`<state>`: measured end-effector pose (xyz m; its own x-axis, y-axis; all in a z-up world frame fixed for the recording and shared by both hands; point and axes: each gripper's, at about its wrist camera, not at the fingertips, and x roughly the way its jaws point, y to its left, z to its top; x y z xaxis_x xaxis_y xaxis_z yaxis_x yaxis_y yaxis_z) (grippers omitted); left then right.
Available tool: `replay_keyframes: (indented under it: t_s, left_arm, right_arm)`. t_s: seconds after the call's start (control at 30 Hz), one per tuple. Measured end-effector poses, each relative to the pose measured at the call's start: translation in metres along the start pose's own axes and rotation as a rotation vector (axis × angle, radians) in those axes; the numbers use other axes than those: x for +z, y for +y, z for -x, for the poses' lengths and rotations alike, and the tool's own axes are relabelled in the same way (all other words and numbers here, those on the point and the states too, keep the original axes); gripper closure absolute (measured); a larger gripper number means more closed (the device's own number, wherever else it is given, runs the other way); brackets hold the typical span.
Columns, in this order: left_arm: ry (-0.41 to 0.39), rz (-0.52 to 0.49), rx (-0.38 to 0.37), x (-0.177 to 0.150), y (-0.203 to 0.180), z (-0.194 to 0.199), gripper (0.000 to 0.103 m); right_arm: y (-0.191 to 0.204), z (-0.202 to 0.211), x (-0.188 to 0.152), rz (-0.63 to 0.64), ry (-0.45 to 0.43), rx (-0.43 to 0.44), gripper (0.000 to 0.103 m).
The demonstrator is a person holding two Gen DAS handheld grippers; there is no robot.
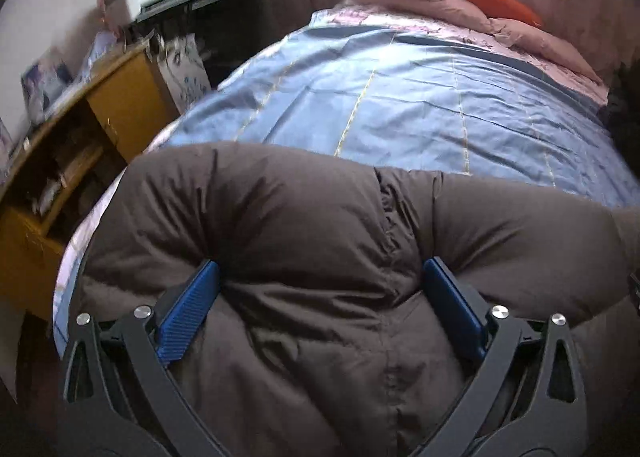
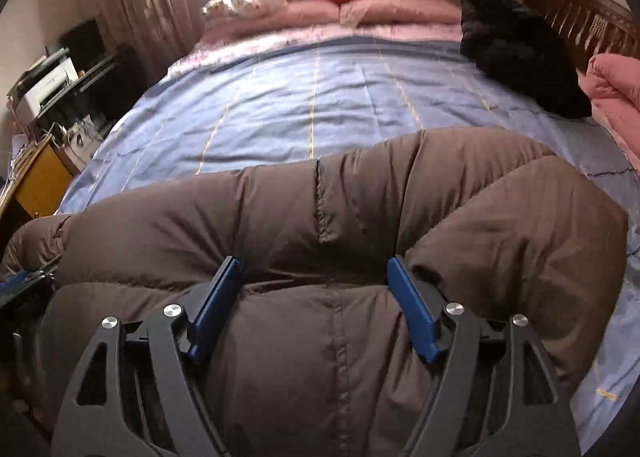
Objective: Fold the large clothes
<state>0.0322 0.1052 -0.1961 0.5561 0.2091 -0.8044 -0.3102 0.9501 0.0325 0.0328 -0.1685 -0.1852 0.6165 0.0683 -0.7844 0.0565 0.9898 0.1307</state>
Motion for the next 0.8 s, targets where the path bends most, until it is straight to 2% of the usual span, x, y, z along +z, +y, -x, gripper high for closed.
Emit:
replay_keyframes:
  t_s: [0.03, 0.1, 0.17, 0.23, 0.3, 0.37, 0.43, 0.5, 0.57, 0.63, 0.67, 0.73, 0.8]
  left_arm:
    - [0.003, 0.007, -0.009, -0.001, 0.001, 0.008, 0.010]
    - [-0.011, 0.009, -0.050, -0.006, 0.000, 0.030, 0.011]
    - [-0.017, -0.014, -0.113, -0.014, -0.008, 0.052, 0.011]
    - [-0.025, -0.041, -0.126, -0.024, -0.016, 0.061, 0.011]
    - [0.015, -0.094, -0.107, -0.038, -0.027, 0.055, 0.011]
    - [0.095, -0.102, -0.122, -0.049, -0.032, 0.032, 0.008]
    - [0.098, -0.081, -0.136, -0.051, -0.027, 0.031, 0.007]
    - [0.087, -0.072, -0.150, -0.052, -0.022, 0.041, 0.009]
    - [0.063, -0.074, -0.143, -0.060, -0.017, 0.053, 0.009]
    - [0.074, -0.082, -0.145, -0.072, -0.016, 0.056, 0.009]
    - [0.101, -0.103, -0.130, -0.078, -0.019, 0.052, 0.008]
    - [0.140, -0.117, -0.117, -0.083, -0.023, 0.042, 0.007]
    - [0.134, -0.089, -0.134, -0.081, -0.019, 0.048, 0.011]
  right_arm:
    - [-0.002, 0.009, 0.003, -0.027, 0.018, 0.017, 0.031]
    - [-0.003, 0.036, 0.003, -0.049, 0.021, 0.053, 0.031]
    - [0.002, 0.058, -0.006, -0.015, 0.009, 0.059, 0.031]
    - [0.010, 0.071, -0.023, 0.036, 0.003, 0.048, 0.031]
    - [0.018, 0.058, -0.037, 0.088, 0.059, 0.022, 0.031]
    - [0.014, 0.037, -0.050, 0.078, 0.092, 0.024, 0.027]
    - [0.009, 0.032, -0.050, 0.056, 0.108, 0.044, 0.027]
    - [0.004, 0.046, -0.045, 0.000, 0.120, 0.076, 0.031]
    - [-0.001, 0.066, -0.047, -0.041, 0.069, 0.115, 0.032]
    - [-0.003, 0.086, -0.057, -0.038, 0.008, 0.097, 0.031]
    - [-0.003, 0.085, -0.061, -0.036, 0.019, 0.090, 0.031]
    - [-0.004, 0.058, -0.077, -0.032, 0.136, 0.089, 0.031]
    - [-0.003, 0.056, -0.079, -0.025, 0.123, 0.084, 0.031]
